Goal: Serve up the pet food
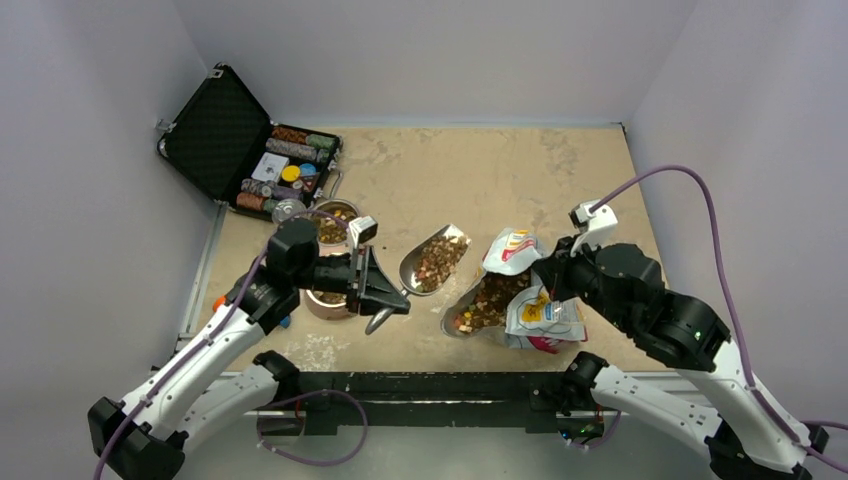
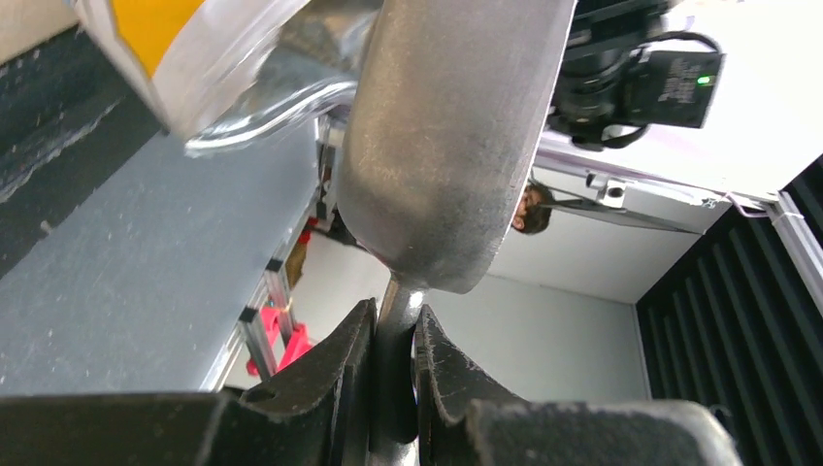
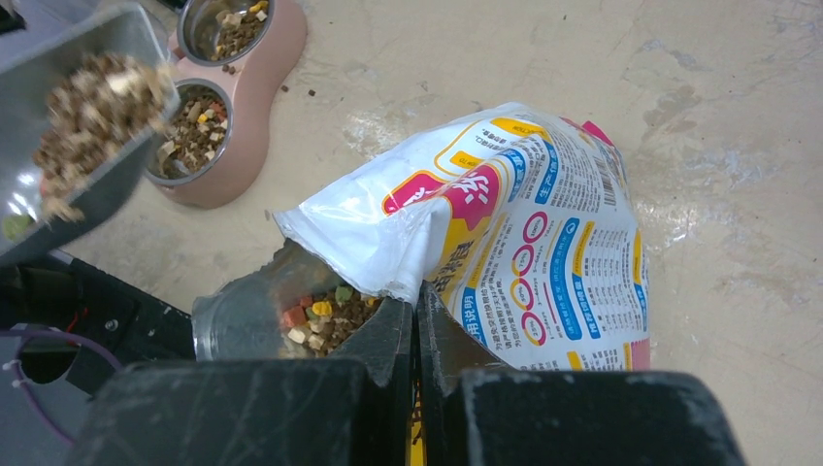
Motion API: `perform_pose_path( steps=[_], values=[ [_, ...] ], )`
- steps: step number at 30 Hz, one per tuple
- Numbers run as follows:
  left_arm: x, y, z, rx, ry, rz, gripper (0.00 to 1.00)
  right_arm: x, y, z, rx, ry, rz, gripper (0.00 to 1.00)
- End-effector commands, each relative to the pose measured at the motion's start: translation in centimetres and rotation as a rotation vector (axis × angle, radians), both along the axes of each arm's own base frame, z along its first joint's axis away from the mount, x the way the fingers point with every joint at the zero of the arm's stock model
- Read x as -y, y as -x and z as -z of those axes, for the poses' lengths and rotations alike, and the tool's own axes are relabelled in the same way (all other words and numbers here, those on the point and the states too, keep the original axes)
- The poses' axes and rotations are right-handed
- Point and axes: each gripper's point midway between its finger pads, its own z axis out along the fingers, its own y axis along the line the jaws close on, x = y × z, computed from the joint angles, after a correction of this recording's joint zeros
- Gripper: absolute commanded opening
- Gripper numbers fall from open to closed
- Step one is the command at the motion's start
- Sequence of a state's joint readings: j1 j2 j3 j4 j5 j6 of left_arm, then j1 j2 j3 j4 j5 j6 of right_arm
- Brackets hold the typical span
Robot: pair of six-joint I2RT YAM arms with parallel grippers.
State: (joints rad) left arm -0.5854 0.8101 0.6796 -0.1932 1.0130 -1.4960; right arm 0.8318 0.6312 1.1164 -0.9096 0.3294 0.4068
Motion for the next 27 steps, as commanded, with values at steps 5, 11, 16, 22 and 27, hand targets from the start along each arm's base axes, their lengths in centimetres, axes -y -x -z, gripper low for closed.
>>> perform_pose_path(
  steps=[5, 11, 16, 22, 27],
  values=[
    [-1.6, -3.3, -2.5, 0.064, 0.006, -0.174, 0.0, 1.0, -0.3, -4.3, 0.119, -0.123, 0.059, 0.0],
    [-3.3, -6.5, -0.1, -0.007, -0.026, -0.376, 0.0, 1.2, -0.1, -4.4, 0.124, -0.13, 0.06, 0.0],
    [-5.0, -7.9, 3.1, -0.078, -0.047, -0.544, 0.0, 1.2, -0.1, -4.4, 0.126, -0.123, 0.05, 0.0],
    [-7.5, -7.5, 6.7, -0.139, -0.099, -0.723, 0.0, 0.8, -0.2, -4.2, 0.125, -0.112, 0.033, 0.0],
    [-9.1, -7.4, 8.9, -0.208, -0.101, -0.857, 0.0, 0.3, -0.4, -4.2, 0.126, -0.106, 0.018, 0.0]
  ],
)
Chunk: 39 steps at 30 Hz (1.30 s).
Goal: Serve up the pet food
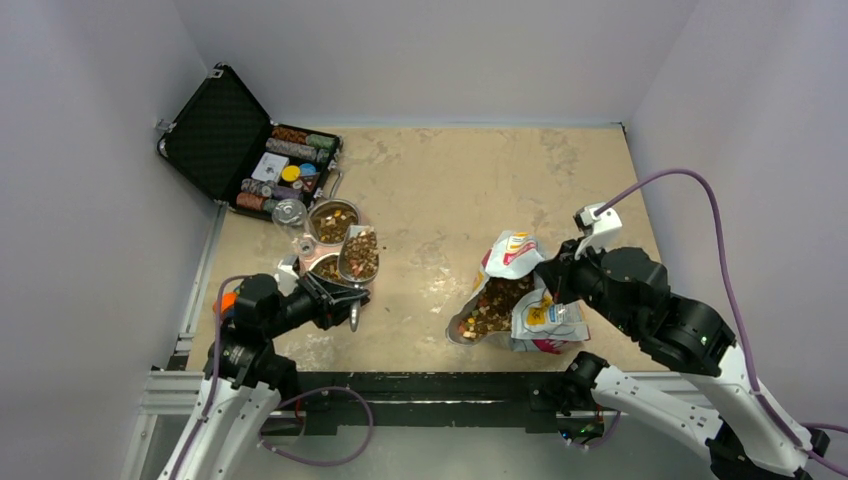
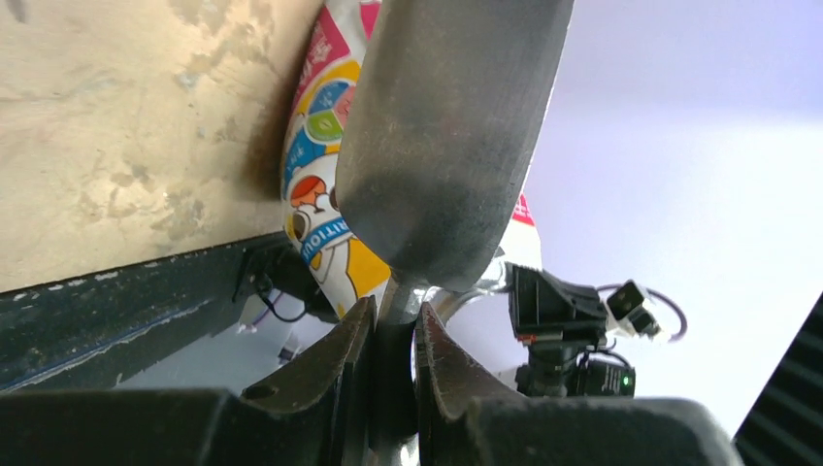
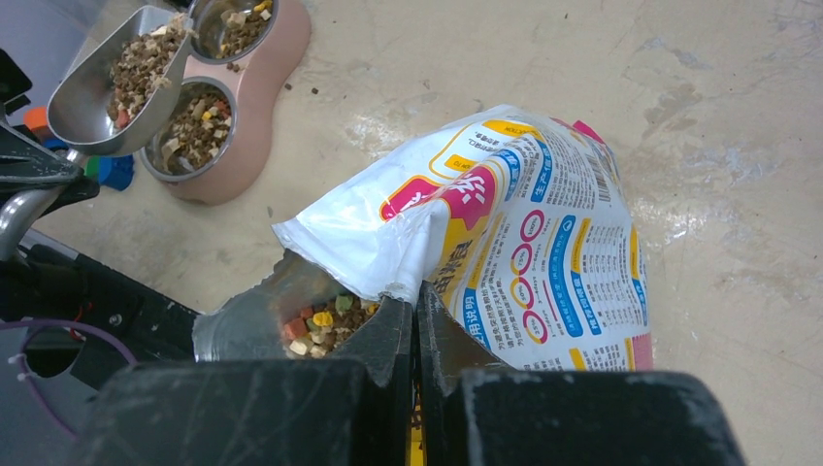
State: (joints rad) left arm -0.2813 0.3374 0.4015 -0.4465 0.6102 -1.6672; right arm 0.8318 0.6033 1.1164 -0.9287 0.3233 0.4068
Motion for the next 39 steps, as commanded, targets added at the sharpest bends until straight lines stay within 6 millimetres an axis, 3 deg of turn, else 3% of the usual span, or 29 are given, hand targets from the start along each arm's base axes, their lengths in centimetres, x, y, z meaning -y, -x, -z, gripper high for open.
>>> perform_pose_path(
  steps=[1, 9, 12, 19, 28, 39],
  values=[
    [-1.7, -0.8, 1.2, -0.052, 0.003, -0.157, 0.0, -0.2, -1.0, -4.2, 0.124, -0.096, 0.02, 0.0],
    [-4.1, -0.2, 2.6, -0.172, -0.076, -0.301, 0.0, -0.6, -1.2, -4.5, 0.135, -0.082, 0.001, 0.0],
    [-4.2, -0.2, 3.7, -0.261, -0.05, -0.331, 0.0, -0.7, -1.1, -4.3, 0.133, -0.081, -0.004, 0.0],
    [-4.5, -0.7, 4.1, -0.347, -0.018, -0.39, 0.0, -0.4, -1.0, -4.3, 0.131, -0.085, 0.002, 0.0],
    [-3.5, -1.5, 4.0, -0.518, 0.034, -0.395, 0.0, -0.4, -0.8, -4.3, 0.123, -0.103, 0.009, 0.0],
    [-3.6, -0.5, 2.5, -0.816, -0.013, -0.451, 0.0, 0.3, -0.4, -3.7, 0.11, -0.121, 0.035, 0.0]
  ],
)
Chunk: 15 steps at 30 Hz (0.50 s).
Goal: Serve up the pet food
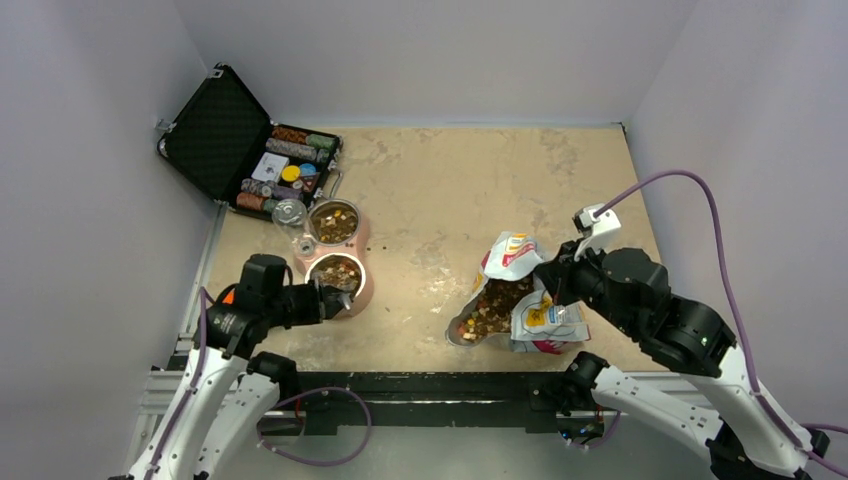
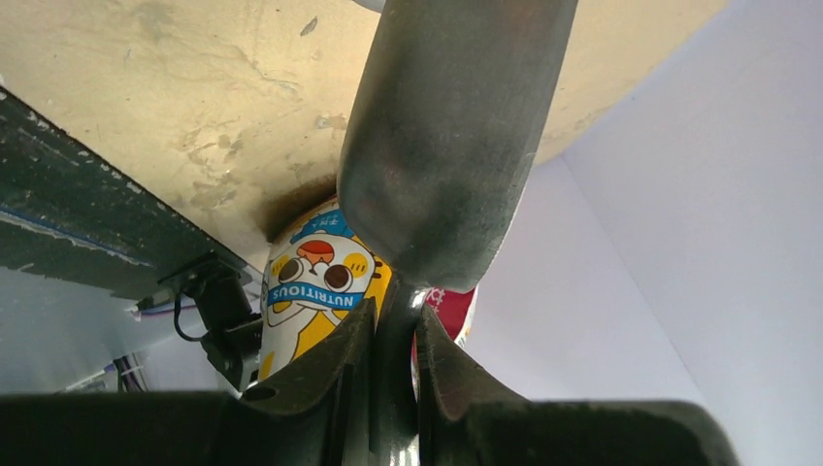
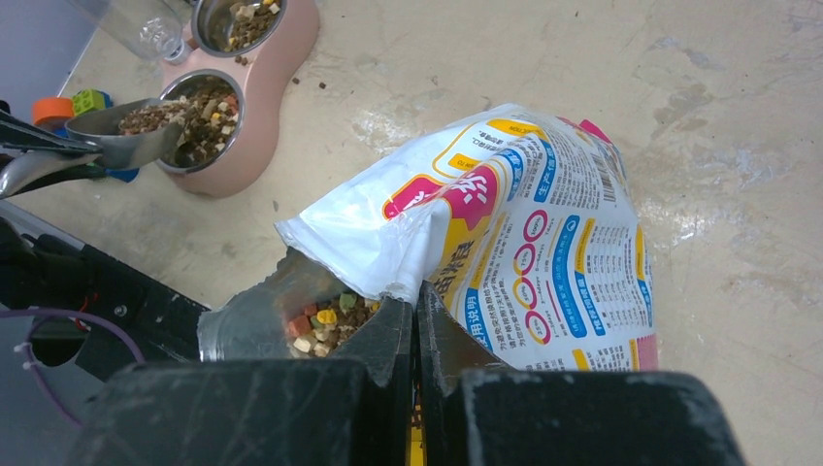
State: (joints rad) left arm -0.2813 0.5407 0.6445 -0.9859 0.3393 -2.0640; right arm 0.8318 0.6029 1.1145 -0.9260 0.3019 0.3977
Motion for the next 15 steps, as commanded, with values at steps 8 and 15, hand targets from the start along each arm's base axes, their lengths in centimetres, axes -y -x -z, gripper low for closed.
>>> perform_pose_path(
  steps=[8, 15],
  values=[
    [0.7, -0.2, -1.8, -0.236, 0.054, -0.061, 0.0, 1.4, -0.3, -3.9, 0.122, -0.127, 0.078, 0.0],
    [1.4, -0.6, -2.5, -0.334, 0.072, -0.061, 0.0, 1.4, -0.2, -3.3, 0.117, -0.129, 0.075, 0.0]
  ],
)
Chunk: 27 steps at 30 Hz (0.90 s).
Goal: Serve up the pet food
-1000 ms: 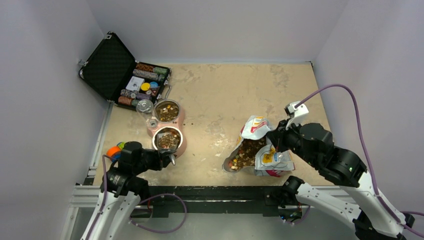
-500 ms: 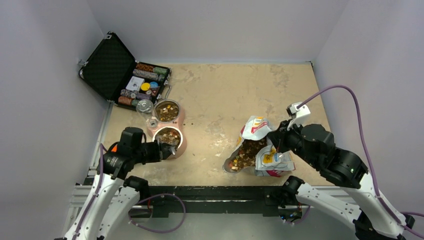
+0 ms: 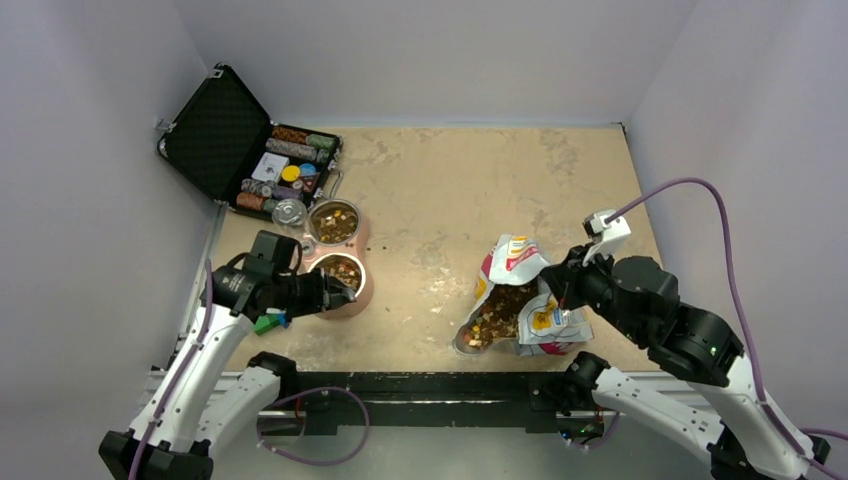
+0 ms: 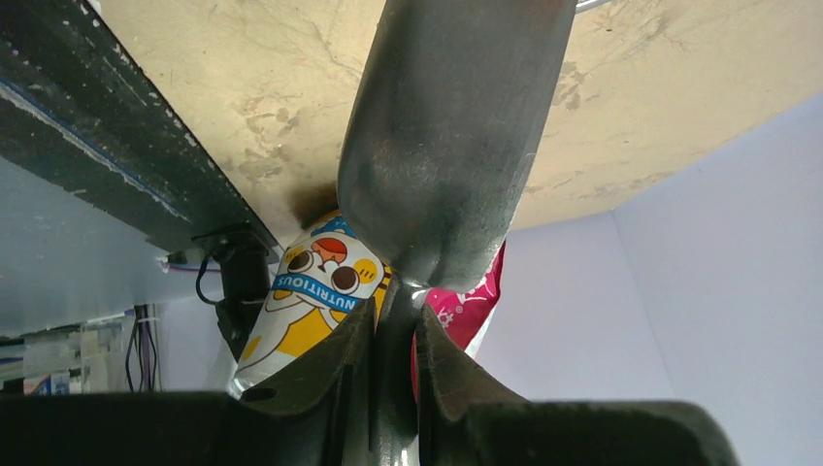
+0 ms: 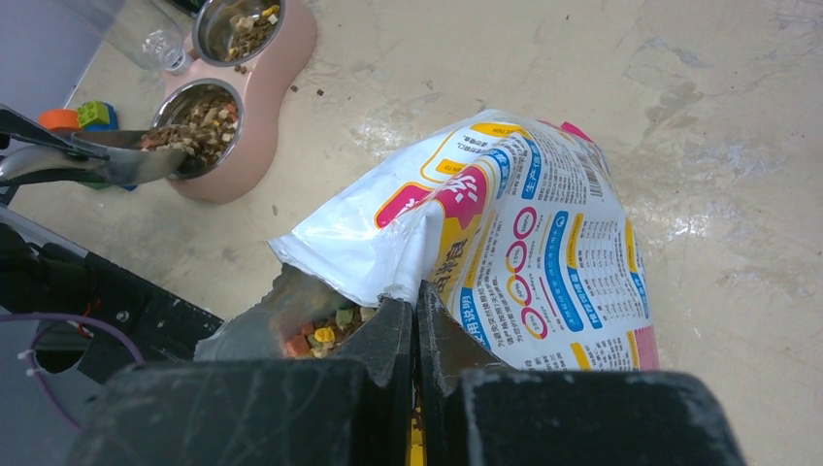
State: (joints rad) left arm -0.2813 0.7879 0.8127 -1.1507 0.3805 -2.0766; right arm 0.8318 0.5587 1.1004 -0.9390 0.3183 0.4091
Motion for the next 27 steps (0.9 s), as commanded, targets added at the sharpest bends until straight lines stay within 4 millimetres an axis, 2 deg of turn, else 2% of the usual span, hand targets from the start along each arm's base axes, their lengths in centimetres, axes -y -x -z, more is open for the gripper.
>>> perform_pose_path(
  steps=[1, 11, 16, 27],
  values=[
    [0.7, -0.8, -2.3, -0.093, 0.088, -0.089, 0.0, 0.5, -0.7, -3.3, 0.107, -0.113, 0.056, 0.0],
    [0.1, -0.9, -3.8, -0.23, 0.019, -0.05, 0.0, 0.5, -0.4, -2.6, 0.105, -0.125, 0.046, 0.0],
    [0.5, -0.4, -4.6, -0.33, 0.011, 0.013, 0.0, 0.4, -0.3, -2.4, 0.112, -0.124, 0.034, 0.0],
    [1.0, -0.7, -6.1, -0.388, 0.005, 0.093, 0.0, -0.2, -0.4, -2.4, 0.127, -0.128, 0.007, 0.0]
  ],
)
